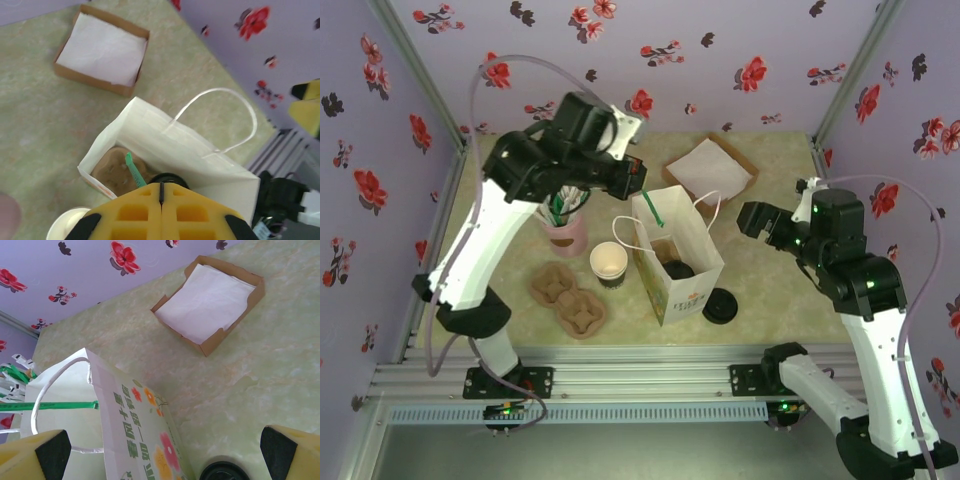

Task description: Pack the takeout coffee

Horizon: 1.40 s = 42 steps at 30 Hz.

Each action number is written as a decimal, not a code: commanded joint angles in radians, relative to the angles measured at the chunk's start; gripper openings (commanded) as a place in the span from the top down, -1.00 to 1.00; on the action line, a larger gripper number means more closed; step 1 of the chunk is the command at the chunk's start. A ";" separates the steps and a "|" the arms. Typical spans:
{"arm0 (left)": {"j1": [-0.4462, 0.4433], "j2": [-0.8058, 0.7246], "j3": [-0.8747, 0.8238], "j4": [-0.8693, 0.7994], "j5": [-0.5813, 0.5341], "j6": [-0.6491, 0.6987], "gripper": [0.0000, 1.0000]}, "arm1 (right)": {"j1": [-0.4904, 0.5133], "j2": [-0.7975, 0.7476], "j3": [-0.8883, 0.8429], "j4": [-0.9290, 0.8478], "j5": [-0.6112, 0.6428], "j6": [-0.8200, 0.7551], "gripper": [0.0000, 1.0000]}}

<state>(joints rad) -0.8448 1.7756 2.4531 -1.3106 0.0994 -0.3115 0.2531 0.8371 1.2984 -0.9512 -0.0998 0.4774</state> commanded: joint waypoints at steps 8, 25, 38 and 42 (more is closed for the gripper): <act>-0.104 0.180 0.066 -0.111 -0.310 0.063 1.00 | -0.008 -0.011 -0.057 -0.008 0.020 -0.022 -0.98; -0.149 0.286 0.064 -0.108 -0.315 0.046 0.75 | -0.008 -0.015 -0.086 -0.008 -0.003 -0.025 -0.98; -0.154 0.242 0.066 -0.086 -0.285 0.034 0.24 | -0.007 -0.011 -0.090 -0.011 -0.015 -0.029 -0.98; -0.153 0.207 0.061 -0.066 -0.261 0.032 -0.04 | -0.008 -0.007 -0.088 -0.018 -0.019 -0.033 -0.98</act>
<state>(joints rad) -0.9905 2.0422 2.4920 -1.3968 -0.1806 -0.2764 0.2531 0.8303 1.2098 -0.9554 -0.1085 0.4713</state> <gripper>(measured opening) 0.493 0.992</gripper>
